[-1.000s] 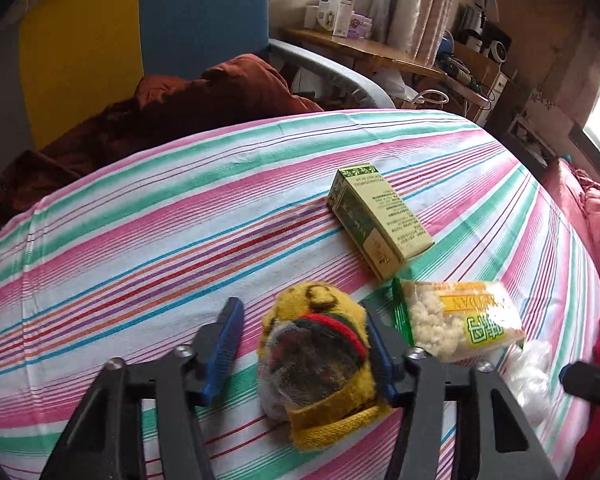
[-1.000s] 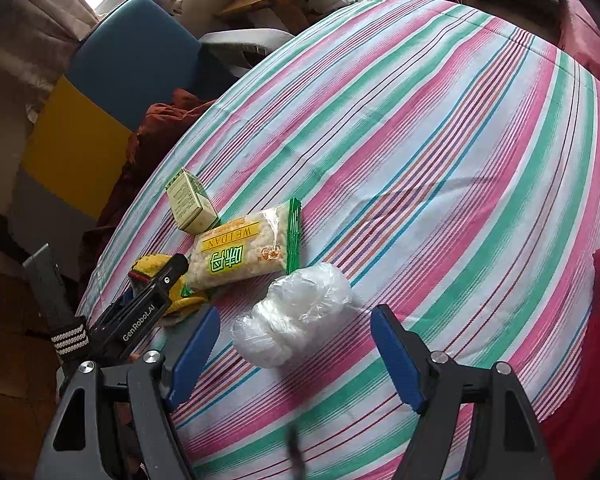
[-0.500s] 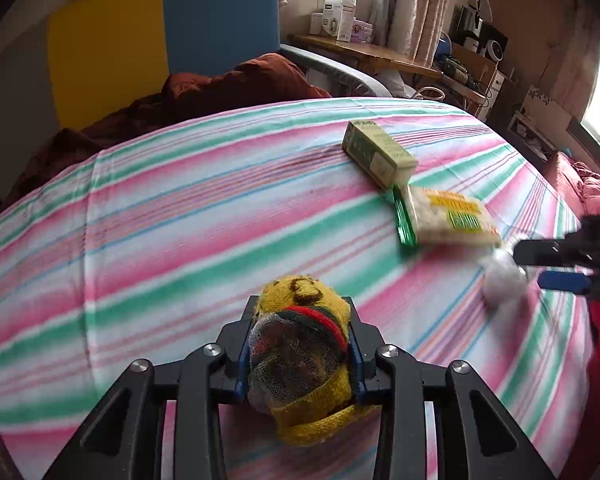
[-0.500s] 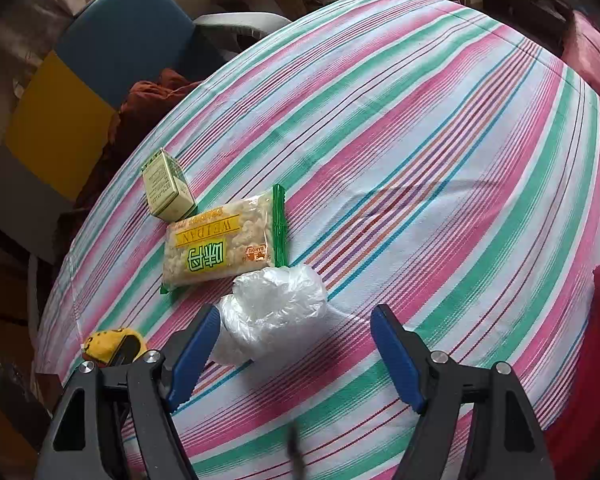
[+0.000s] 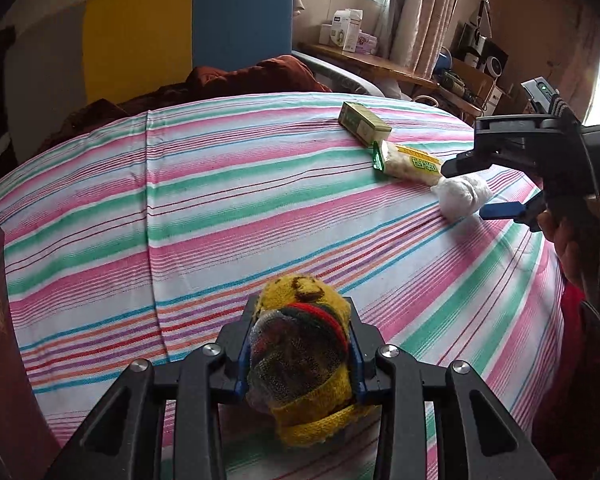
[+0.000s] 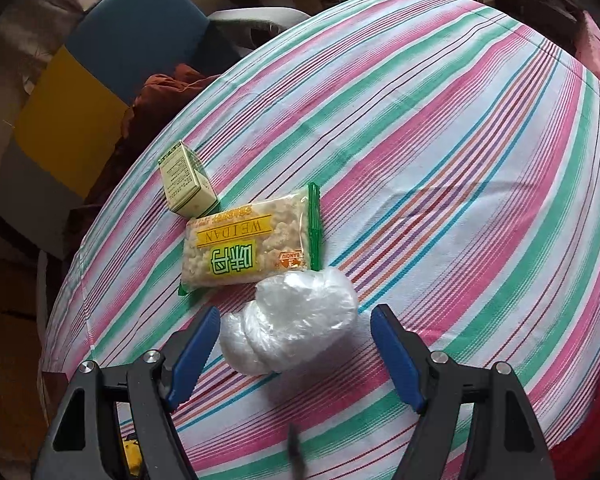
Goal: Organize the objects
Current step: 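Grasp the yellow knitted item with left gripper while right gripper grasps wrapped white ball, then carry the knitted item and wrapped ball over to the gold tray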
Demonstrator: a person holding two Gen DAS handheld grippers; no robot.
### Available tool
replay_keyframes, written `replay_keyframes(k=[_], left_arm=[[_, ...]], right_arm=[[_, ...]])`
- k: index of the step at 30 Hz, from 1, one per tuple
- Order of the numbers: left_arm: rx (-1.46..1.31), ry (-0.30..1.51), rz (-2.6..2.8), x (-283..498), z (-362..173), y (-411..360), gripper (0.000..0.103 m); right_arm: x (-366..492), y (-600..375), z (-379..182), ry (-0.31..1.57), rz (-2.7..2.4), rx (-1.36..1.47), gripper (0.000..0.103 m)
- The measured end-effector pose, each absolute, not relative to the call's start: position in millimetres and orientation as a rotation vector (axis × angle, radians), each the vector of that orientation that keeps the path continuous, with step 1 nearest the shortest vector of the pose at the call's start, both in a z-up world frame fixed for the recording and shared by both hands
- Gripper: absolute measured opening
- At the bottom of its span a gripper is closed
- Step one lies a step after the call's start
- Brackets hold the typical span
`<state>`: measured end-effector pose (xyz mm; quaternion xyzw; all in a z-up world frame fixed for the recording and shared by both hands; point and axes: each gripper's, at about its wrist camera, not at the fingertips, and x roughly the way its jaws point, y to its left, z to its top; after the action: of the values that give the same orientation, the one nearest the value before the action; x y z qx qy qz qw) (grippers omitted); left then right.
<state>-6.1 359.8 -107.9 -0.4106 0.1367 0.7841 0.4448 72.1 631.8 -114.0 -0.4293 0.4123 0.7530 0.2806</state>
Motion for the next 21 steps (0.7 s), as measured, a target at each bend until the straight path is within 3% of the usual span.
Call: replay_keyframes(k=[5, 11, 14, 18, 21], left_arm=[[-1.002, 0.343, 1.947, -6.2, -109.5, 361.1, 0.04], [-0.995, 0.349, 1.942, -6.3, -111.1, 362.8, 0.041], [-0.99, 0.354, 1.945, -5.8, -110.9, 362.7, 0.041], [-0.986, 0.355, 1.947, -6.0, -110.7, 363.8, 0.041], [-0.982, 0.36, 1.951, -5.2, -110.4, 364.2, 0.041]], right_arm=[[66.7, 628.2, -113.3, 1.049, 2.047, -1.181, 0.064], [60.0, 624.5, -116.7, 1.027, 2.043, -1.207, 0.061], [55.9, 620.8, -116.5, 0.97, 2.049, -1.235, 0.051], [46.7, 607.1, -114.8, 0.857, 2.088, -1.304, 0.041], [36.1, 588.2, -108.5, 0.7, 2.151, -1.346, 0.039]])
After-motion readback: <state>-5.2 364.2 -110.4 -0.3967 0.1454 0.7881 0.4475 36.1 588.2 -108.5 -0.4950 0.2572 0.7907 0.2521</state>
